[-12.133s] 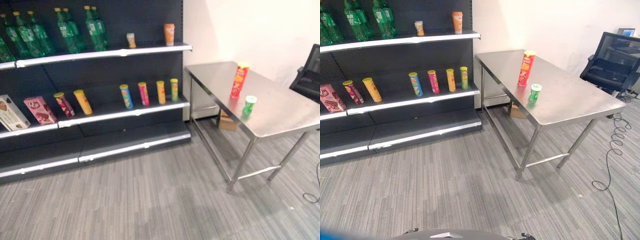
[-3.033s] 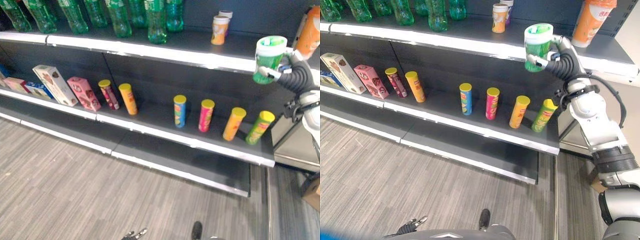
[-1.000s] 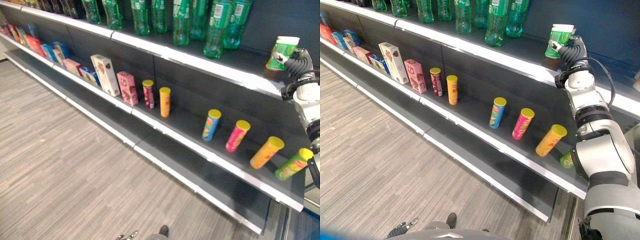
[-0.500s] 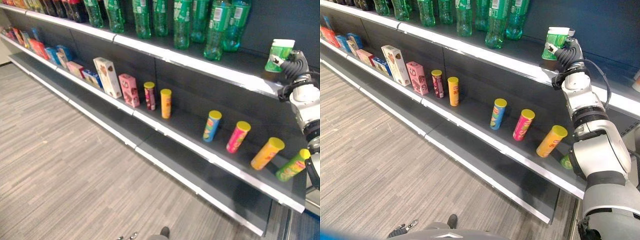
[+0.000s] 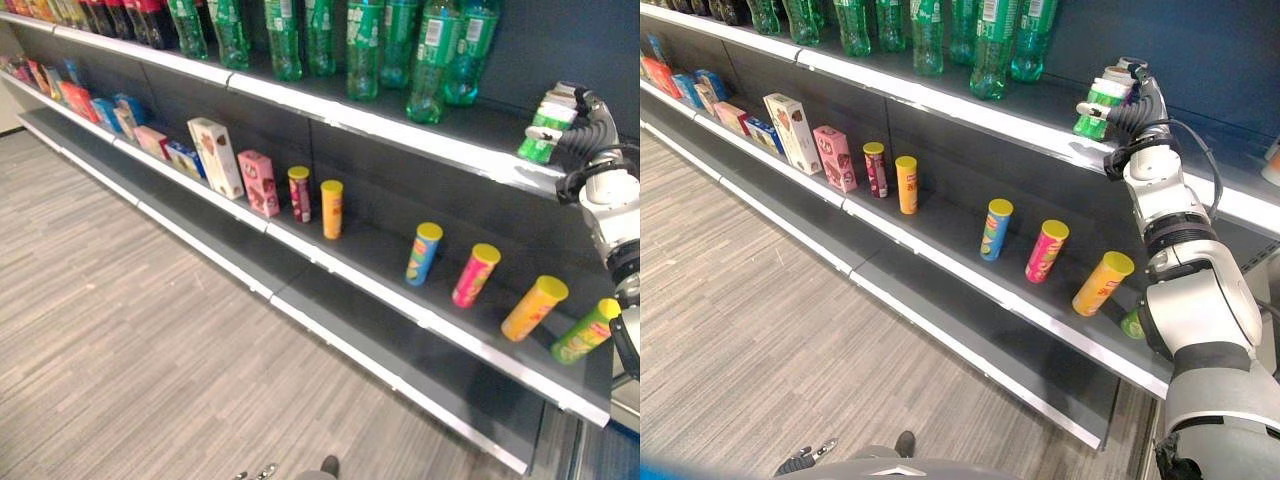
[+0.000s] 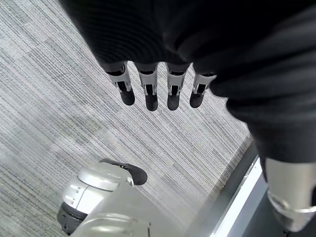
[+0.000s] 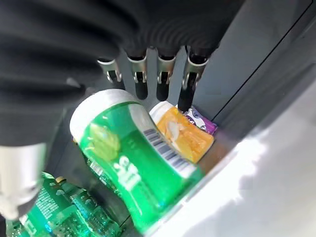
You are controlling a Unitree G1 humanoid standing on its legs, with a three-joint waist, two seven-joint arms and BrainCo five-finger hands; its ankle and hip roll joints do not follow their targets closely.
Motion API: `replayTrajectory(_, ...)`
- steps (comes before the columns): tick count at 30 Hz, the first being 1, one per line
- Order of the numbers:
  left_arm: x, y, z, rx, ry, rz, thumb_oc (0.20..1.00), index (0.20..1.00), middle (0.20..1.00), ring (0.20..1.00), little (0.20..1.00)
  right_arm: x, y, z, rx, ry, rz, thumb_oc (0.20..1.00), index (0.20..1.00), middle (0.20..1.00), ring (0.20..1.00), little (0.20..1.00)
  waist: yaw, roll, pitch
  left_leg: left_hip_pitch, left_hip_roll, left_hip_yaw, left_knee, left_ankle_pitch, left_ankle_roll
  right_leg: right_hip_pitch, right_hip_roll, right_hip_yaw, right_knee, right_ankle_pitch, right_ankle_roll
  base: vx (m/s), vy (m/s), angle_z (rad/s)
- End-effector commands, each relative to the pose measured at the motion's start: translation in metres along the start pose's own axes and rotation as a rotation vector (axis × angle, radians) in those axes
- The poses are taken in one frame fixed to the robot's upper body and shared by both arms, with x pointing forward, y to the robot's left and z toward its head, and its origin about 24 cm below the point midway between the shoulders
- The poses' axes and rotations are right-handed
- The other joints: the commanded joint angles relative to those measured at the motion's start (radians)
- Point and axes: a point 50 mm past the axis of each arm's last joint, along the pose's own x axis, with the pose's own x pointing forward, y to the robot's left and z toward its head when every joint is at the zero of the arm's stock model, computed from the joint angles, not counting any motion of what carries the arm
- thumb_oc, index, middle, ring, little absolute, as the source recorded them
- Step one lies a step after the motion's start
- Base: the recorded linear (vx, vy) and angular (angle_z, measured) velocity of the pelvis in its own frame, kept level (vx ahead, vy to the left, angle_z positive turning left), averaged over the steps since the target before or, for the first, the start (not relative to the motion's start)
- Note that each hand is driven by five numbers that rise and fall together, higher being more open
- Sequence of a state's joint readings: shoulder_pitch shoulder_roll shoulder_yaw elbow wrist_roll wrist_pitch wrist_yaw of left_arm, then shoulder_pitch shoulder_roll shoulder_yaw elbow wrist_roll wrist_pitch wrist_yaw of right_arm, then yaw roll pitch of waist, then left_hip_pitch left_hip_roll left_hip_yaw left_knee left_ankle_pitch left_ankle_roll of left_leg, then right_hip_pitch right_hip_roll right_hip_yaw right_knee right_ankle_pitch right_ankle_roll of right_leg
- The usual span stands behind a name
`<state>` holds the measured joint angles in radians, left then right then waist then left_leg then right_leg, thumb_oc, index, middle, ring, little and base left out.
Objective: Put the goods on the table back onto the shelves and tidy them up.
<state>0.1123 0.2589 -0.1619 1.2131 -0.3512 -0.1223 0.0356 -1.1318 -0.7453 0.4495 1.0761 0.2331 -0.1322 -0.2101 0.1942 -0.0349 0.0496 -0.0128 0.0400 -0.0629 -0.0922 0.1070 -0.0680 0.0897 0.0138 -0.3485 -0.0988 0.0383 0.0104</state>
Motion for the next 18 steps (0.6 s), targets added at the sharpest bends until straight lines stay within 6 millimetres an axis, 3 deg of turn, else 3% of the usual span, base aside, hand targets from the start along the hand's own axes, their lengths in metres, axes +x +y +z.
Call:
replayTrajectory(1,0.004,0.007,0.019,0.043,-0.045,0.023,1.000,1.000,1.000,1.000,1.000,0.005,-0.004,0.018,-0.024,-0.067,-0.040,1.000,1.000,1.000,1.000,1.000,0.015,-0.059,0.011,0.011,0.032,0.039,0.005,-0.051,-0.046,0.042,-0.085,0.065,0.012,-0.058,0.098,0.00,0.000,0.00)
replayTrajectory(8,0.004,0.008,0.020,0.050,-0.047,0.024,1.000,1.000,1.000,1.000,1.000,0.006,-0.012,0.021,-0.019,-0.080,-0.065,1.000,1.000,1.000,1.000,1.000,0.009,-0.059,0.010,0.013,0.033,0.043,0.005,-0.054,-0.045,0.041,-0.087,0.068,0.012,-0.055,0.099,0.00,0.000,0.00)
replayTrajectory(12,0.004,0.007,0.020,0.038,-0.047,0.034,1.000,1.000,1.000,1.000,1.000,0.003,-0.032,0.051,0.000,-0.236,-0.161,1.000,1.000,1.000,1.000,1.000,-0.012,-0.057,0.010,0.019,0.036,0.057,0.005,-0.060,-0.042,0.036,-0.088,0.077,0.012,-0.051,0.101,-0.01,0.010,-0.03)
replayTrajectory(13,0.004,0.007,0.020,0.039,-0.047,0.034,1.000,1.000,1.000,1.000,1.000,0.003,-0.032,0.050,0.000,-0.235,-0.161,1.000,1.000,1.000,1.000,1.000,-0.011,-0.058,0.010,0.020,0.036,0.058,0.005,-0.060,-0.042,0.036,-0.088,0.077,0.012,-0.051,0.101,-0.01,0.014,-0.09)
replayTrajectory(15,0.004,0.006,0.018,0.018,-0.041,0.038,1.000,1.000,1.000,1.000,1.000,-0.013,-0.040,0.074,0.040,-0.409,-0.199,1.000,1.000,1.000,1.000,1.000,-0.033,-0.053,0.012,0.024,0.037,0.068,0.005,-0.066,-0.039,0.035,-0.087,0.086,0.012,-0.050,0.101,-0.02,0.021,-0.11)
replayTrajectory(17,0.004,0.006,0.016,0.009,-0.036,0.043,1.000,1.000,1.000,1.000,1.000,-0.023,-0.043,0.076,0.060,-0.464,-0.204,1.000,1.000,1.000,1.000,1.000,-0.042,-0.054,0.010,0.027,0.039,0.074,0.005,-0.069,-0.039,0.035,-0.088,0.090,0.012,-0.051,0.101,-0.01,0.012,-0.07)
replayTrajectory(18,0.004,0.006,0.014,-0.004,-0.024,0.046,1.000,1.000,1.000,1.000,1.000,-0.041,-0.046,0.084,0.083,-0.568,-0.193,1.000,1.000,1.000,1.000,1.000,-0.060,-0.050,0.010,0.031,0.042,0.083,0.005,-0.072,-0.040,0.034,-0.085,0.098,0.012,-0.052,0.100,-0.01,0.003,-0.08)
